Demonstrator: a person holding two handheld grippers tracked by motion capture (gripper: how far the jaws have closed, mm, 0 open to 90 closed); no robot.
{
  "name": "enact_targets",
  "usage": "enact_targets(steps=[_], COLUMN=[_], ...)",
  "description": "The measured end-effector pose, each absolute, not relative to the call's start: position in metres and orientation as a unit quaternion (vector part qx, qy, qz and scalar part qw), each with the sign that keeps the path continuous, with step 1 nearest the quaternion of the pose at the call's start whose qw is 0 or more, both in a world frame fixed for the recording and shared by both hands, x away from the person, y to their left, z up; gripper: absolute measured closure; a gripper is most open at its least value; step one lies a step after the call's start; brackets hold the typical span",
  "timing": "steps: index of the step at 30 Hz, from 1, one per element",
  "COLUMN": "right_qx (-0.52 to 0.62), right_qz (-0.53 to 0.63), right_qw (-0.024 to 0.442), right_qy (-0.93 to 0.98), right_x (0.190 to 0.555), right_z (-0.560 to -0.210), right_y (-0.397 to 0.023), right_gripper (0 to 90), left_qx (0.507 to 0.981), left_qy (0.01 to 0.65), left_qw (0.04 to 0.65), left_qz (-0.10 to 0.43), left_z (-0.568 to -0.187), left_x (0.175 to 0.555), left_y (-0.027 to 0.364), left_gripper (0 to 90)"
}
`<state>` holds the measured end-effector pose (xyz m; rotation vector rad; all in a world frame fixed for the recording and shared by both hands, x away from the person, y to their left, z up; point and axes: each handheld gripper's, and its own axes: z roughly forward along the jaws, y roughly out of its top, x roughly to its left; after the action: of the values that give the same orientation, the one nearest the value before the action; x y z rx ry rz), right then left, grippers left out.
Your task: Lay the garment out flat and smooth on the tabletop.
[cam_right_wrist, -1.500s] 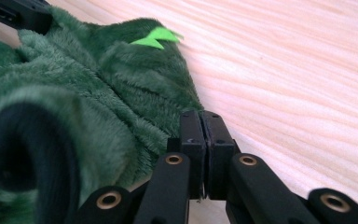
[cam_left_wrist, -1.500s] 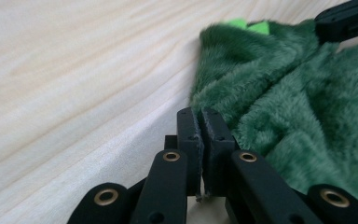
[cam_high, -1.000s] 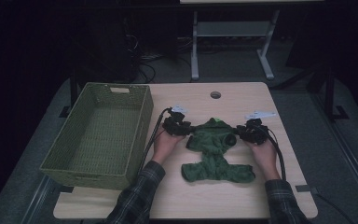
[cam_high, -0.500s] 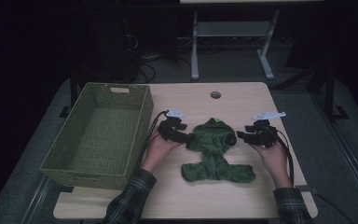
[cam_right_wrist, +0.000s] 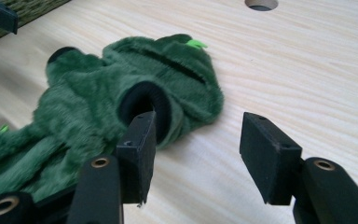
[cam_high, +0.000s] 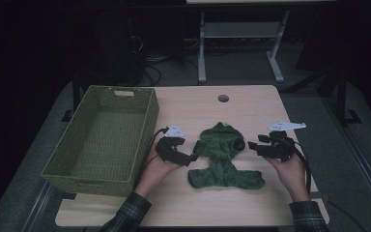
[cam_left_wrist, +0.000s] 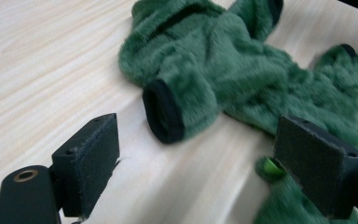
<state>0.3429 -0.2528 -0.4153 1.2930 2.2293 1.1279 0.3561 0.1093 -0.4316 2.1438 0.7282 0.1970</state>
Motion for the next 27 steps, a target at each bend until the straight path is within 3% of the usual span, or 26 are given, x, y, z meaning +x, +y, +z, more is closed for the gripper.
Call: enact_targets(steps=[18,27], right_qx=[0.414,0.39], right_qz=[0.406,0.414], right_qw=[0.148,0.132], right_qy=[0.801,0.811], right_x=[0.307,0.293], right_z=[-0.42,-0.422], right_y=[-0.232,-0.209], right_gripper=[47.7,48.0], left_qx=[0.874,0.884], left_qy=[0.258,0.257], left_qw=[0.403,0.382], left_qz=[0.086,0.081], left_z=[-0.458,-0.475], left_x=[0.285,0.267], left_y=[0.126,0.13], left_gripper=[12.6,12.5])
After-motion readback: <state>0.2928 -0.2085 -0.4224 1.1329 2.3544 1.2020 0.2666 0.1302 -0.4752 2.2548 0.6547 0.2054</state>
